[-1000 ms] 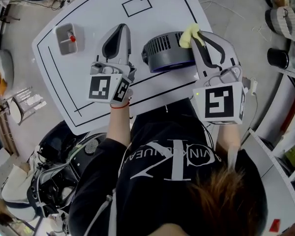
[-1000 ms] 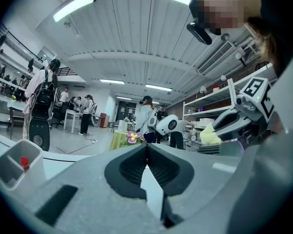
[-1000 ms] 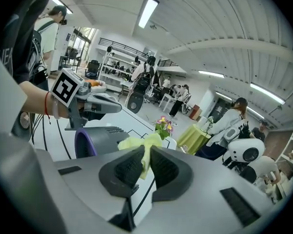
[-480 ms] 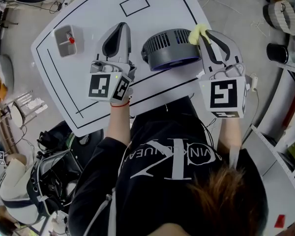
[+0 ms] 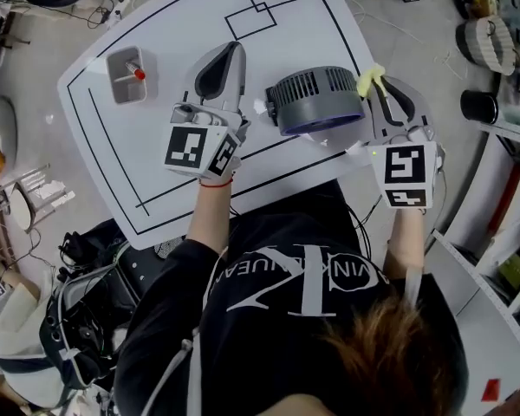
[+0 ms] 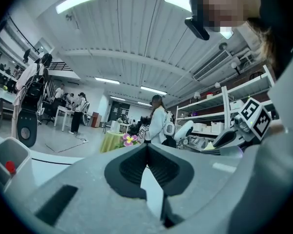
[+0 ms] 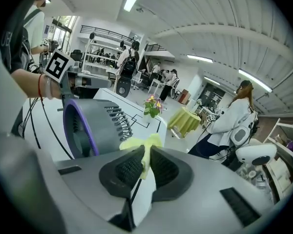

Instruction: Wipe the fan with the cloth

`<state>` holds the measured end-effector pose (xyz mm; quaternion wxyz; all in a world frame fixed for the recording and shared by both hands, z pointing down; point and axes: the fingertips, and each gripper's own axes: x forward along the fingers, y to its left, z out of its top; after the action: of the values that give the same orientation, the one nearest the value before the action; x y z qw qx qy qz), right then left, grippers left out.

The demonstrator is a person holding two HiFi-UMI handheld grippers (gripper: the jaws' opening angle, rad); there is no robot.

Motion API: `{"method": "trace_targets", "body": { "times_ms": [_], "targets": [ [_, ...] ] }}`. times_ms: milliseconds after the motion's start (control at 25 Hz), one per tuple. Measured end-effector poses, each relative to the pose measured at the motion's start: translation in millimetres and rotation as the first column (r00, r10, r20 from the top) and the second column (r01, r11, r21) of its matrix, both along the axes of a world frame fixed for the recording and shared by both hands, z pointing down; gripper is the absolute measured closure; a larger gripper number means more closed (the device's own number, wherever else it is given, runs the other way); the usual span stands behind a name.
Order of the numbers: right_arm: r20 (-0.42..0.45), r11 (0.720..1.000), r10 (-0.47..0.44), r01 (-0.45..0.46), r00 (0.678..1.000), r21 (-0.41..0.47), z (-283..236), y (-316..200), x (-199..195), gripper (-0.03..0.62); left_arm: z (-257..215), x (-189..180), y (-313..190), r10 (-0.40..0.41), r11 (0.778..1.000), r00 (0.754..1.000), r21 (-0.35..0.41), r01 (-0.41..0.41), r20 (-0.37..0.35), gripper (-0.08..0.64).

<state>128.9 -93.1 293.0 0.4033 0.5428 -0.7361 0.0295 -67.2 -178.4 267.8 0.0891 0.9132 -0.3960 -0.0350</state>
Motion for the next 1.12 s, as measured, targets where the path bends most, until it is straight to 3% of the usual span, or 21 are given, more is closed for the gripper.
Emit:
{"method": "trace_targets", "body": {
  "times_ms": [200, 320, 400, 600, 760, 880, 960, 1120],
  "targets": [
    [0.082, 0.998, -0.063, 0.061, 0.995, 0.022, -9, -18, -4, 0.557, 13, 3, -9, -0.005, 1.0, 1.0, -0.014, 0.005, 0.028, 0.549],
    [0.122, 0.982, -0.188, 0.184, 0.975, 0.038, -16, -37, -19, 0.557, 22, -3, -22, -0.054, 0.998, 0.998, -0.03, 0.055, 0.039, 0.549],
    [0.133, 0.951, -0.311, 0.308, 0.941, 0.039, -20, -49, -32, 0.557, 29, -6, -32, -0.099, 0.994, 0.994, -0.045, 0.101, 0.048, 0.549],
    [0.233, 0.815, -0.569, 0.578, 0.789, 0.034, -22, -63, -70, 0.557, 43, -6, -53, -0.171, 0.982, 0.982, -0.062, 0.176, 0.082, 0.549],
    [0.376, 0.68, -0.687, 0.733, 0.622, 0.031, -23, -63, -92, 0.556, 48, -3, -62, -0.193, 0.979, 0.972, -0.039, 0.199, 0.132, 0.549],
    [0.459, 0.551, -0.749, 0.834, 0.477, 0.033, -26, -59, -102, 0.557, 51, -6, -67, -0.227, 0.971, 0.963, -0.04, 0.235, 0.145, 0.549],
    [0.509, 0.476, -0.763, 0.879, 0.397, 0.028, -26, -58, -106, 0.557, 53, -8, -69, -0.249, 0.965, 0.957, -0.048, 0.258, 0.152, 0.549],
    [0.588, 0.355, -0.752, 0.935, 0.298, -0.02, -23, -54, -111, 0.557, 59, -9, -69, -0.27, 0.956, 0.944, -0.066, 0.286, 0.188, 0.549]
  ]
}}
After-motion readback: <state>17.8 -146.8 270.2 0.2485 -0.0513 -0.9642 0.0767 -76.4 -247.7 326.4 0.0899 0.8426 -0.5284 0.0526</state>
